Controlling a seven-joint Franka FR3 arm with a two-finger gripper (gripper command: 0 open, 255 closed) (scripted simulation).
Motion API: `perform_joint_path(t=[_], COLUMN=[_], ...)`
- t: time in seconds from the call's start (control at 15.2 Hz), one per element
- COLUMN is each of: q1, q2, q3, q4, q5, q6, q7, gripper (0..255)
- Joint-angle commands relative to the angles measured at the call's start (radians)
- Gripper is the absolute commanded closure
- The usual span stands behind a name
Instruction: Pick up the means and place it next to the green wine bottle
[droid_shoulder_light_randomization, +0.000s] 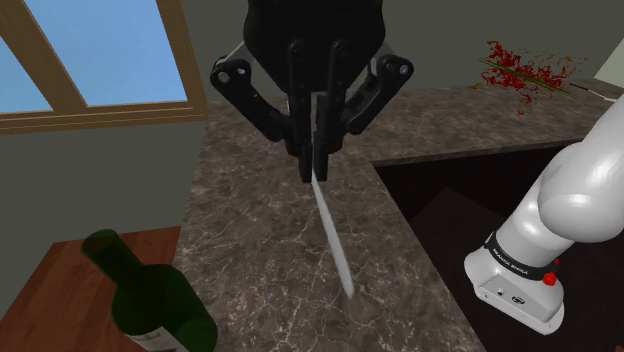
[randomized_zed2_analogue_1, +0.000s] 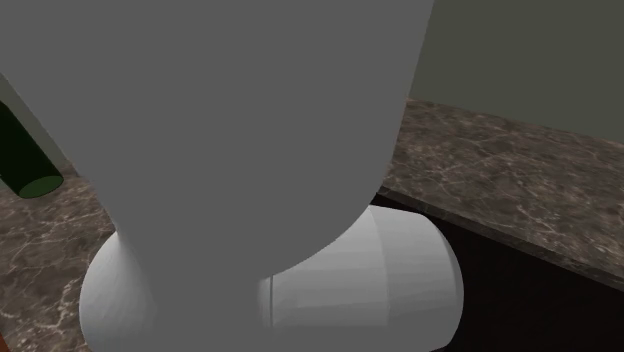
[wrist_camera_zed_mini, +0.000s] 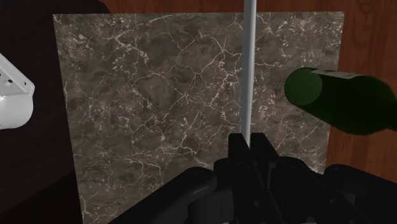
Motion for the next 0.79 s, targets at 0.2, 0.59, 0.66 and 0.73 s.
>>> perform_joint_path(t=[0.2, 0.59, 0.66, 0.73], q1=[-0.005, -0.003, -0.003, -0.002], q2=[-0.046, -0.086, -0.091, -0.095], q3=[-0.018, -0.034, -0.036, -0.037], q4=[-0.096, -0.203, -0.219, -0.236], q5=[0.038, 0.070, 0.074, 0.078], q6=[0.069, 0.150, 0.164, 0.177], q7=[-0.030, -0.059, -0.063, -0.066], gripper=[255, 255, 255, 255])
